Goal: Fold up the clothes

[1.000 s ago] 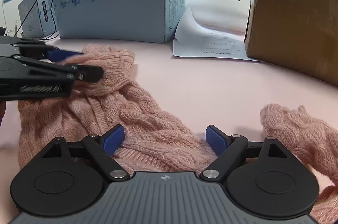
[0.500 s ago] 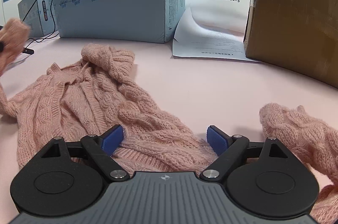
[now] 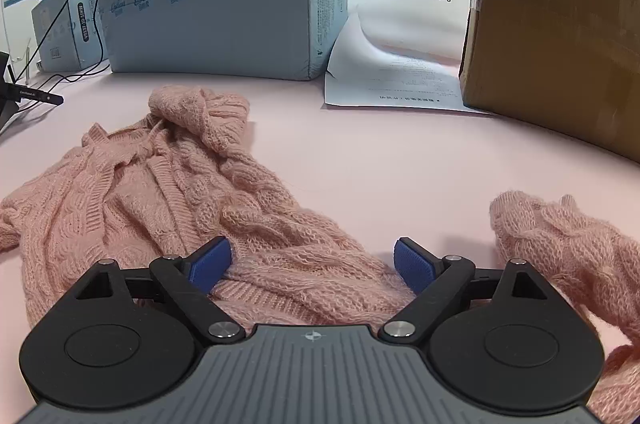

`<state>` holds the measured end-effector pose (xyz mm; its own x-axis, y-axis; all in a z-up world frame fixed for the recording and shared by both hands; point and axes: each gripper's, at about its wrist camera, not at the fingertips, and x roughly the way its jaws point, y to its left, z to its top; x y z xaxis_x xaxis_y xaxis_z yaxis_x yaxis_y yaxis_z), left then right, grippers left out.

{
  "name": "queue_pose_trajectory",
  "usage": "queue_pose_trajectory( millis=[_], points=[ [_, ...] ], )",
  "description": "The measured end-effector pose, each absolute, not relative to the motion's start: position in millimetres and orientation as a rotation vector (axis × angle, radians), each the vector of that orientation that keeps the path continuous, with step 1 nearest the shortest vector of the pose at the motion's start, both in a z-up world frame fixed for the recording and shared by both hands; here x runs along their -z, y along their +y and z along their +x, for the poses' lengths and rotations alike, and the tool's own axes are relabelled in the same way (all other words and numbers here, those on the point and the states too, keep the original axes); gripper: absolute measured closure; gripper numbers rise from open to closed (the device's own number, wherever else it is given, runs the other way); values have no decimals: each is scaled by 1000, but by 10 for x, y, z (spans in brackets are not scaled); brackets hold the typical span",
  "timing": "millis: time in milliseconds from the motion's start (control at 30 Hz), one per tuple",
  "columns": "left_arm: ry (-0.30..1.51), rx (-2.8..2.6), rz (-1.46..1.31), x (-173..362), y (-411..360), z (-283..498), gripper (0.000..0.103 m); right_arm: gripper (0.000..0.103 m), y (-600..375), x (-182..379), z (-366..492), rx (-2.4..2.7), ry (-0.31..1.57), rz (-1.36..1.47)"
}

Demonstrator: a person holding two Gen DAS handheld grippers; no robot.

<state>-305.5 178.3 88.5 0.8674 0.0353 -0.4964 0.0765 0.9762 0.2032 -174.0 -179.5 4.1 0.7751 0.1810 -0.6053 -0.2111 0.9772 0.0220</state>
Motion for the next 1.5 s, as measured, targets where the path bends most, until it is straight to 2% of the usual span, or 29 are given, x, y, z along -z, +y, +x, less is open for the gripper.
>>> queue_pose_trajectory(
  millis=[133, 233, 533, 633, 733, 800, 1033, 1133, 1267, 1500],
  points=[
    [407, 85, 237, -1381, 1709, -2968, 19, 13, -1795, -41, -1737, -210, 650, -48],
    [398, 80, 301, -1468, 1543, -2718, 17, 12, -1796, -42, -1736, -210, 650, -48],
    [769, 234, 352, -547, 881, -1104, 17, 6, -1829, -38, -1744, -218, 659, -50],
    [859, 198, 234, -344, 944, -827, 16, 6, -1838, -39, -1743, -221, 661, -51],
    [887, 217, 110, -302, 1064, -793, 21, 6, -1831, -42, -1747, -221, 661, -57],
    [855, 230, 125, -294, 1054, -853, 28, 6, -1821, -46, -1758, -220, 659, -64],
    [778, 235, 203, -314, 829, -1044, 83, 6, -1767, -58, -1816, -216, 642, -101],
    [710, 125, 358, -280, 710, -1087, 83, 6, -1765, -83, -1842, -234, 622, -99],
    [710, 74, 332, -257, 882, -1055, 83, 1, -1732, -143, -1951, -303, 559, -105],
    [722, -97, 314, -222, 1313, -972, 81, 0, -1582, -140, -2049, -358, 536, -190]
  ],
)
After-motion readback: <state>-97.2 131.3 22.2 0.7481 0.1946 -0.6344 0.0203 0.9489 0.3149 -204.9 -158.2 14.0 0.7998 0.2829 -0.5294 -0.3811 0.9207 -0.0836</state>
